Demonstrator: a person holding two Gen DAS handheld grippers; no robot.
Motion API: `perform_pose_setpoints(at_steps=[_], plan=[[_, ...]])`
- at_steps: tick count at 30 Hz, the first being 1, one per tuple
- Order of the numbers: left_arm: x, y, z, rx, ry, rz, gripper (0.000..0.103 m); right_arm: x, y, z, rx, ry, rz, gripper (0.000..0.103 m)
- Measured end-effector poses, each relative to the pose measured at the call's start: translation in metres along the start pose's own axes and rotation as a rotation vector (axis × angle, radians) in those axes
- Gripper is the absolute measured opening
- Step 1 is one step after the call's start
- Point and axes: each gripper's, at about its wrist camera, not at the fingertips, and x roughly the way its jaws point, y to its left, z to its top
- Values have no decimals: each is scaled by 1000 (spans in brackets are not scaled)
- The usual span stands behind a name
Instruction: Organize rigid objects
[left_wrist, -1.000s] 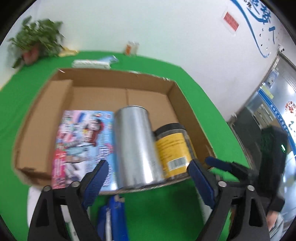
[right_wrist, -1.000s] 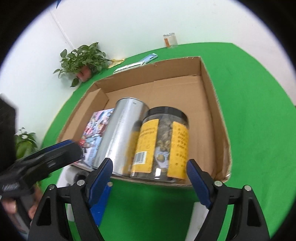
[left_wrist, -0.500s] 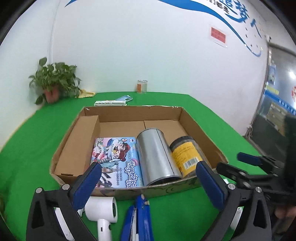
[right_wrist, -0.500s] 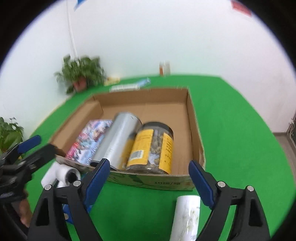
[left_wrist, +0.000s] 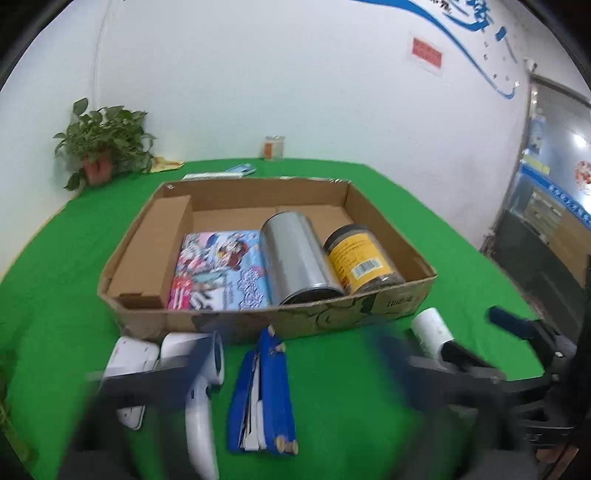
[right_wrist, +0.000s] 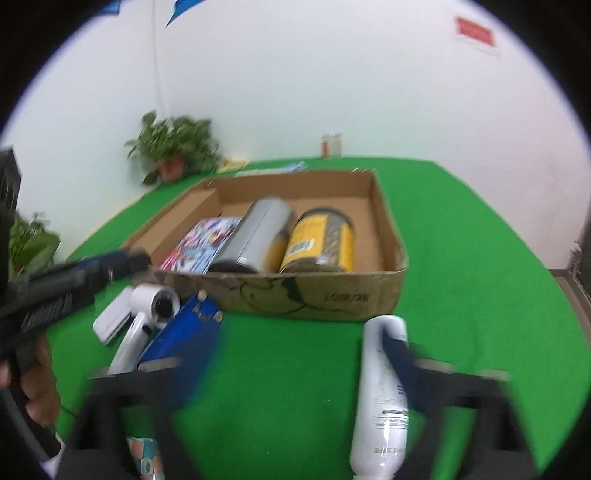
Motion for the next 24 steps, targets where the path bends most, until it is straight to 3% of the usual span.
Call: perform_pose_setpoints(at_steps=[2,6,12,14,18,21,24], plan=[[-4,-2,-8,-5,-29,-7,102,-7,-3,-3,21,-35,20,101],[-3,-7,-25,10,-15,-11,102,-8,-14,-18,45,-4,16,101],[2,-5,-50,-45,49,-55,102,16,-46,-54,163,210,10,99],[2,-9,-56,-50,64,-67,102,20,-52,-64,175,244,3,88],[3,-19,-60,-59,95,-108,102,31,-62,-75,187,299,-43,44],[8,-29,-59,-69,152,-196,102,30,-69,-78,194,307,-29,44],[19,-41,-56,-90,216,-290,102,24,-68,-80,120,318,-67,43]])
